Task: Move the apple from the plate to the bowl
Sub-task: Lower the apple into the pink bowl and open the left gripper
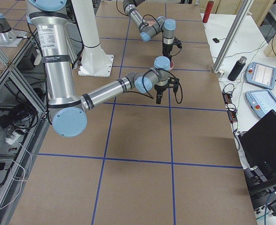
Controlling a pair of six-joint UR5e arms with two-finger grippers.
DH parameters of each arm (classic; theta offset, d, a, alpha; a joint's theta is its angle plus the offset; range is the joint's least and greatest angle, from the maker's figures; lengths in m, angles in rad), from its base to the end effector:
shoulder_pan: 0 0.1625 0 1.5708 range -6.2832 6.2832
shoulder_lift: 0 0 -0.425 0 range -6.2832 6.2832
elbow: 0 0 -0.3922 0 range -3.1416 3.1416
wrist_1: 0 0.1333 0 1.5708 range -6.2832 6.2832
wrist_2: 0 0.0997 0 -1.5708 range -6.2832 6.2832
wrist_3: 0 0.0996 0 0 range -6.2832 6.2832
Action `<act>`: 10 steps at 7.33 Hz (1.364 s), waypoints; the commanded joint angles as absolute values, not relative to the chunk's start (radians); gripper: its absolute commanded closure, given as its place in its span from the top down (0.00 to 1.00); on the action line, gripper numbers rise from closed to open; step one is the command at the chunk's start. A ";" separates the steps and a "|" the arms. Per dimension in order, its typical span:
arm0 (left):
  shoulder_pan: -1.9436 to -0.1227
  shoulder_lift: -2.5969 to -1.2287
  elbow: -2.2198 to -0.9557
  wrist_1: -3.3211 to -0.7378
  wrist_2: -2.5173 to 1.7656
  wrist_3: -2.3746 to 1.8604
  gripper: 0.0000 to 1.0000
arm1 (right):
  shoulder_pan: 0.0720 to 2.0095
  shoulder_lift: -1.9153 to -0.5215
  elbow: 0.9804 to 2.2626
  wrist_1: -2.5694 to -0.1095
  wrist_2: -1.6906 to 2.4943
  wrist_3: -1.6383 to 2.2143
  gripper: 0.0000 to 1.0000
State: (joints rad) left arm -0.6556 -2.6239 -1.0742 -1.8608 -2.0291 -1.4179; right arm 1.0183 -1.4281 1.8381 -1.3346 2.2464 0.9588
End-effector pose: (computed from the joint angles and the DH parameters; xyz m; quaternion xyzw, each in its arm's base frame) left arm 0.6077 -0.5800 0.1502 -0.0331 0.4492 -0.1305 0.8832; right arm -0.2264 -0.5025 0.4289 0.0025 -0.4342 0.0774 0.8975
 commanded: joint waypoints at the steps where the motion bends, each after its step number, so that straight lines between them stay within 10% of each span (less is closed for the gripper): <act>1: -0.655 -2.617 -1.068 -1.891 -2.008 -1.417 0.16 | 1.019 -1.428 1.838 -1.335 2.246 0.959 1.00; 5: -0.655 -2.615 -1.057 -1.913 -1.994 -1.416 0.97 | 1.019 -1.425 1.839 -1.335 2.246 0.960 1.00; 10: -0.660 -2.591 -1.139 -1.901 -1.996 -1.422 0.97 | 1.019 -1.420 1.838 -1.335 2.246 0.960 1.00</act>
State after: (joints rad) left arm -0.6568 -2.6062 -1.0914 -1.9059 -1.9945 -1.4203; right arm 1.0186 -1.4208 1.8391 -1.3346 2.2457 0.9602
